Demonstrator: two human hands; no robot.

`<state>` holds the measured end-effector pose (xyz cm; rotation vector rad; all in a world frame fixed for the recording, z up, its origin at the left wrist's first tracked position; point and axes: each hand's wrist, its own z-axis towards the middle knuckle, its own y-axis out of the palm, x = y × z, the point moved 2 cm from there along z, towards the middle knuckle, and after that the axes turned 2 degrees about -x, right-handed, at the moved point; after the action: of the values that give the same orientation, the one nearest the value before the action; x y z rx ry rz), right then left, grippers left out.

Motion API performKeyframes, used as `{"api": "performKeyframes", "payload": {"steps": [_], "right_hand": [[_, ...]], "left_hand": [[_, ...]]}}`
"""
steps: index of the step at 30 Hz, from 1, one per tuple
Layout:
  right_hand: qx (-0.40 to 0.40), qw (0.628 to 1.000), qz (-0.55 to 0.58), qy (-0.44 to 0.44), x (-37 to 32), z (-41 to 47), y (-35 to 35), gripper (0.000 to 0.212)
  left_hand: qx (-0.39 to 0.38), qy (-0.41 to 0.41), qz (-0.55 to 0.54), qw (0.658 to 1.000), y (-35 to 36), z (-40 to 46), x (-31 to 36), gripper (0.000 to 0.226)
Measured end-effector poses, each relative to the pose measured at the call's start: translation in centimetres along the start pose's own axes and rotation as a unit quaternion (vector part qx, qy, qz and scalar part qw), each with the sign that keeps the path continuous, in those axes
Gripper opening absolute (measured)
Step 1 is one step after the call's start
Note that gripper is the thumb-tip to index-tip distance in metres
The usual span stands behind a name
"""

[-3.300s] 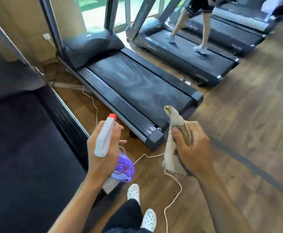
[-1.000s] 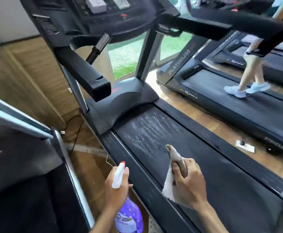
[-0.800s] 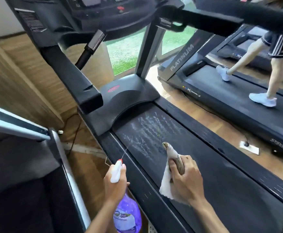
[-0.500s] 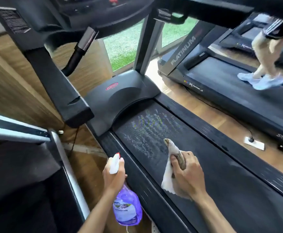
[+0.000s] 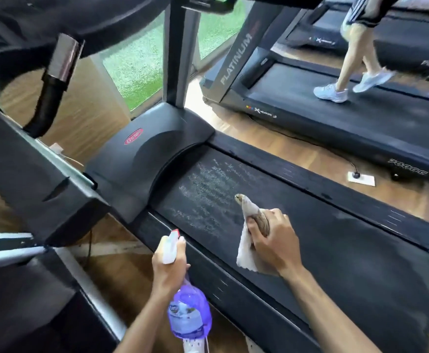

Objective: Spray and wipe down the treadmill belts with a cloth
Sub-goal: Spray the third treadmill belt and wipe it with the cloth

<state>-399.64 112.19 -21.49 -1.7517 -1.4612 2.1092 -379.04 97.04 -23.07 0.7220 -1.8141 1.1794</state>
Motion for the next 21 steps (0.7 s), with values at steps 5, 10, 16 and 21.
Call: {"api": "performKeyframes", "payload": {"steps": [5,10,16,21], "right_hand": [[0.042,0.999,-0.009,0.007,1.0,1.0,3.8,0.023],[0.059,0.998,-0.017,0.018,4.4,1.1,7.8,0.027],[0.077,0.996,-0.023,0.041,11.0,1.4,10.9,0.03],[0.063,0.996,-0.054,0.043,17.0,2.1,10.9,0.036]], "left_hand": [[-0.015,0.007,-0.028,0.999,0.8,4.0,-2.7,0.013],[-0.064,0.035,-0.021,0.997,2.2,7.5,-5.7,0.029],[-0.097,0.076,0.015,0.992,7.1,9.6,-10.6,0.027],[-0.152,0.073,0.013,0.986,12.3,9.7,-14.5,0.019]]}}
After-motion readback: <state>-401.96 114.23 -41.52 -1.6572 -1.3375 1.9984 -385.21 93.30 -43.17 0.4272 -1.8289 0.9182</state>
